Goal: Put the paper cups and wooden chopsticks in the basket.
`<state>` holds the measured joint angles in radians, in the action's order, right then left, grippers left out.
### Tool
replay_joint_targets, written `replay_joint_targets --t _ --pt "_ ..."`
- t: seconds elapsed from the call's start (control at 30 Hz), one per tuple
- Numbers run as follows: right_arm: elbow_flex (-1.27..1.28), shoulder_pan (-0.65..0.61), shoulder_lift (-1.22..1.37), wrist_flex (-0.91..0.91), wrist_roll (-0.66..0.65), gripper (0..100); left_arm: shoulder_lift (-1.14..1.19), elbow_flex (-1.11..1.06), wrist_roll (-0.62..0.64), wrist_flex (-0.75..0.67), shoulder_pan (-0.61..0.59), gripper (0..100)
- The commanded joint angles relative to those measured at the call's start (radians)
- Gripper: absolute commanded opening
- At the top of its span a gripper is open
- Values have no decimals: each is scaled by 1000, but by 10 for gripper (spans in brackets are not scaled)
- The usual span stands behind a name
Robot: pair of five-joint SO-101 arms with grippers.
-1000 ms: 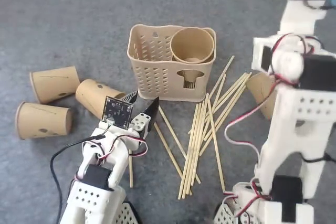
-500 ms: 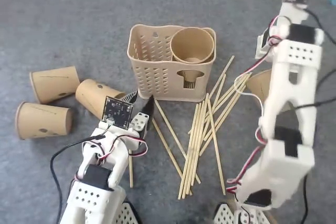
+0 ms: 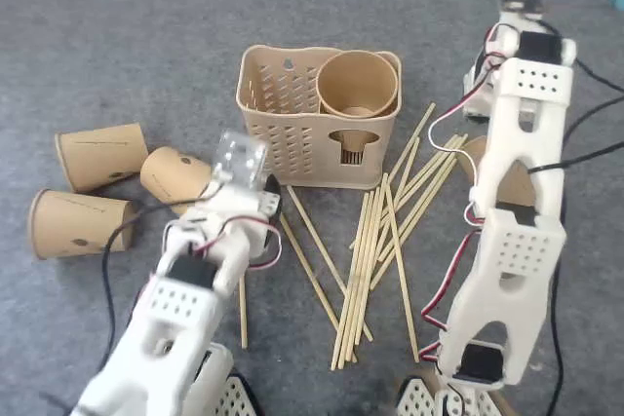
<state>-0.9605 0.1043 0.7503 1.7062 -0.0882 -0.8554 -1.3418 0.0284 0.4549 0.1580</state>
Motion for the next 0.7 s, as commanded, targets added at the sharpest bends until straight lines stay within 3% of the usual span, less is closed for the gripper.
replay_joint_targets --t 0.0,0.47,0.67 --pt "-132 2 19 94 -29 8 226 156 -2 -29 -49 55" --pt "20 162 22 96 -157 8 232 166 -5 -5 -48 55" --pt "226 237 -159 96 -239 8 232 166 -6 -5 -51 55"
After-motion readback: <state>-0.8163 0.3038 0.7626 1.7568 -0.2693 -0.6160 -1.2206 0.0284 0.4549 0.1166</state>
